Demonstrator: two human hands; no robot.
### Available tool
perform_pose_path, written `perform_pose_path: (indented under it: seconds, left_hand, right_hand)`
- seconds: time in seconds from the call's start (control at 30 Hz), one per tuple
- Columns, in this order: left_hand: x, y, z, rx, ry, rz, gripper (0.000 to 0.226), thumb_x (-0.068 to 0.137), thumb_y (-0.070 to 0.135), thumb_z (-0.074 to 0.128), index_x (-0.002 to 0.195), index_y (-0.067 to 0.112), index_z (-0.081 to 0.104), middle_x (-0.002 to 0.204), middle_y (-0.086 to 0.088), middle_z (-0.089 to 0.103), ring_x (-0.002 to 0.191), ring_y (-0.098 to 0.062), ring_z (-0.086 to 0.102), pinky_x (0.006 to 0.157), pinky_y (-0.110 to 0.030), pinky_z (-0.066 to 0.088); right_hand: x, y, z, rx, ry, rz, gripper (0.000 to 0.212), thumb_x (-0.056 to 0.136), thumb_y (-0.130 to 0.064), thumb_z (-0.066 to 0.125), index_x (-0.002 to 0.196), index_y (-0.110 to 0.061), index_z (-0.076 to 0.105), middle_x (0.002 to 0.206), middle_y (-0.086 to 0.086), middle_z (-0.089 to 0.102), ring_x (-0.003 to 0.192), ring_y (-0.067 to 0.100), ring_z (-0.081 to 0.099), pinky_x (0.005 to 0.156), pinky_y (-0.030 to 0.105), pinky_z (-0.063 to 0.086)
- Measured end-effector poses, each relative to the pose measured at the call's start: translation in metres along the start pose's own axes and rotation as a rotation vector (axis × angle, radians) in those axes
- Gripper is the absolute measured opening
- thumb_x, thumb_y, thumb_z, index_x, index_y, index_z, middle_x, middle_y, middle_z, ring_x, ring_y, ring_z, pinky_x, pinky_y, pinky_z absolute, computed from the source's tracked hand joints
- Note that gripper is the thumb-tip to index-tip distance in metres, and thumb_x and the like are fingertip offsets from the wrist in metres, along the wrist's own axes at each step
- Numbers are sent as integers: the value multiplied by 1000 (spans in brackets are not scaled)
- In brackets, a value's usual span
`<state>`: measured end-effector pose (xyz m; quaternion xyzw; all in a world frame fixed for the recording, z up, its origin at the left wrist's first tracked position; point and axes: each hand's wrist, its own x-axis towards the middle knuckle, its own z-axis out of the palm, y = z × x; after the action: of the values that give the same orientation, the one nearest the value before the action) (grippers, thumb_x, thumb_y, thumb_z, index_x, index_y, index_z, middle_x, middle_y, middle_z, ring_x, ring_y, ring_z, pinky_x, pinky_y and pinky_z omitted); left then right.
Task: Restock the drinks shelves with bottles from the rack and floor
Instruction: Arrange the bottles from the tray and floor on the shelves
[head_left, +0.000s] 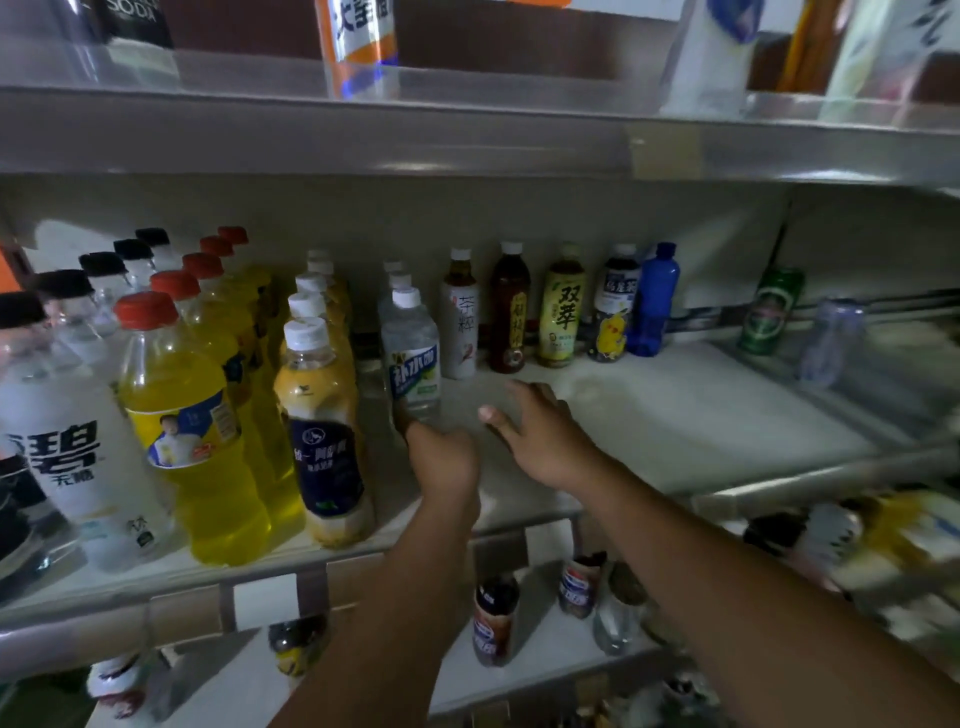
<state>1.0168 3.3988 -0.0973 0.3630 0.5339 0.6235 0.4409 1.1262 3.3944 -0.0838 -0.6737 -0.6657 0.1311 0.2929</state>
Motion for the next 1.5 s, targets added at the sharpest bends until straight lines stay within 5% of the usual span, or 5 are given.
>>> perform_pose_path:
  seconds: [0.2,0.43,0.87,1.3,1.5]
  left_hand:
    - [-73,9,-6,725,-491,232,51,88,0,51,137,16,48,136,-11,53,116,-29,55,92,-37,49]
    - [-170,26,20,1339,-689,755,54,93,21,55,144,26,37,148,-7,32,131,-36,34,102,-52,36]
    - [-273,-33,57,1147,-1135,1261,55,92,28,53,145,23,38,150,-9,37,134,-39,34,105,-52,36]
    - [-356,-168,-5,1097,-1720,1306,60,93,23,55,148,23,31,154,-10,25,140,-41,22,108,-52,34]
    - [-410,-240,-42,1135,-1874,1264,49,94,20,56,139,18,35,129,-11,49,110,-33,56,86,-42,46]
  right_hand:
    - [-89,36,-44,-285,94,91,54,99,-48,45,148,-25,35,154,4,26,133,33,30,104,44,32]
    - [-206,76,-91,-437,183,300,60,93,-44,50,148,-28,31,160,1,9,144,32,13,114,51,17]
    - [-347,107,-86,-644,391,790,60,99,-48,45,150,-18,34,164,11,13,145,39,22,111,50,26]
    - [-500,116,41,-555,292,1320,64,101,-55,34,152,-17,30,162,10,17,142,39,24,110,50,26]
    - [-573,132,91,-450,186,1413,55,100,-48,38,149,-22,34,157,5,31,133,39,38,100,48,38]
